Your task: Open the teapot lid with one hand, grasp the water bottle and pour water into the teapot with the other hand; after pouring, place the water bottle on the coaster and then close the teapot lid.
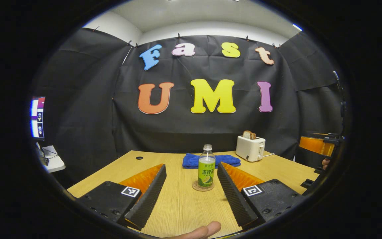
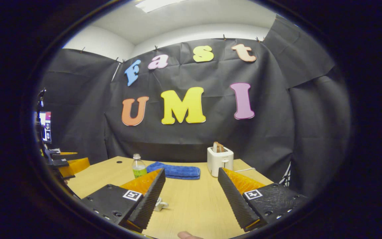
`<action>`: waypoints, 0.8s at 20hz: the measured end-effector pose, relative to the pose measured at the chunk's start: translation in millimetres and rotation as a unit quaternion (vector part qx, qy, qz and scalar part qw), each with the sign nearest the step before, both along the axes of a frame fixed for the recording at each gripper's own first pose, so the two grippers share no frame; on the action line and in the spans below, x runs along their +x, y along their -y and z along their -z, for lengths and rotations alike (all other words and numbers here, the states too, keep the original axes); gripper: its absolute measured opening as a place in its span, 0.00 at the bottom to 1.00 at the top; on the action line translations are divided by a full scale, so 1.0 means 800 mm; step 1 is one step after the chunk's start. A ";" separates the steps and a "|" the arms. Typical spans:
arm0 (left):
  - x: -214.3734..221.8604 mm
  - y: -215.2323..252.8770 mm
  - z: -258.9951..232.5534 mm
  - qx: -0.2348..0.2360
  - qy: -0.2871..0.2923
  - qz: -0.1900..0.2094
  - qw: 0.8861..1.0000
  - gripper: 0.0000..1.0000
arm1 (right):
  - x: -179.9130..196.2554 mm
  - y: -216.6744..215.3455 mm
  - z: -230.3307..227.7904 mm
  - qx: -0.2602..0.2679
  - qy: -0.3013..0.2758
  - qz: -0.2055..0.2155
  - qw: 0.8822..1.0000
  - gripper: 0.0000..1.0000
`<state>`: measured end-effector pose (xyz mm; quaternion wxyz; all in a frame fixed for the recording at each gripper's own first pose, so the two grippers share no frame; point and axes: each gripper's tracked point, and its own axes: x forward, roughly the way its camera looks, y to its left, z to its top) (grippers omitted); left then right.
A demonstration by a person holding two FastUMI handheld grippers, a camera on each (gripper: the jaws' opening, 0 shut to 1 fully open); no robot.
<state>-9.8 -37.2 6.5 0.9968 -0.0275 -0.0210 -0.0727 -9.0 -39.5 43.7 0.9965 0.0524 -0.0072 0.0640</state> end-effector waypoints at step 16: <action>-0.001 -0.010 0.006 0.013 -0.014 -0.013 1.000 0.96 | -0.005 -0.022 0.018 -0.026 -0.003 -0.018 1.000 0.95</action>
